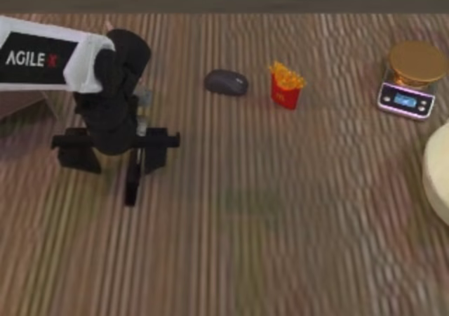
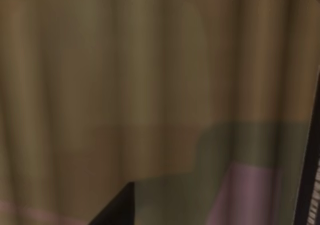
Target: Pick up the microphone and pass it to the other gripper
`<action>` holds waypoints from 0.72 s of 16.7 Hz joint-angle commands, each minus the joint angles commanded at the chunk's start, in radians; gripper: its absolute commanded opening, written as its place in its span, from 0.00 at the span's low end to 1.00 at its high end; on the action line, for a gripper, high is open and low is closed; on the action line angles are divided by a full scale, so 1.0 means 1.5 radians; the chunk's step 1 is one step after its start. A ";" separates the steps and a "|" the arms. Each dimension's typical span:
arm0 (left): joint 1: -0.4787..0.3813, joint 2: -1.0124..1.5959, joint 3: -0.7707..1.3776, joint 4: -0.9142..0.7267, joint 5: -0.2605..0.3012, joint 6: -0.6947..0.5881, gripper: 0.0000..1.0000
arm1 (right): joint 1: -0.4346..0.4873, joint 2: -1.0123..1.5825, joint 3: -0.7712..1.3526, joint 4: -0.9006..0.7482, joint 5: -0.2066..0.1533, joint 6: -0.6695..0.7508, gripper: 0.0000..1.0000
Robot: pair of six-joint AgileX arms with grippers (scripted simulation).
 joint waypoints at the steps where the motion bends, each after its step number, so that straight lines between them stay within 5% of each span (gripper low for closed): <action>1: 0.000 0.000 0.000 0.000 0.000 0.000 0.40 | 0.000 0.000 0.000 0.000 0.000 0.000 1.00; 6: 0.000 0.000 0.000 0.000 0.000 0.000 0.02 | 0.000 0.000 0.000 0.000 0.000 0.000 1.00; 12: 0.000 0.000 0.000 0.000 0.000 0.000 0.00 | 0.000 0.000 0.000 0.000 0.000 0.000 1.00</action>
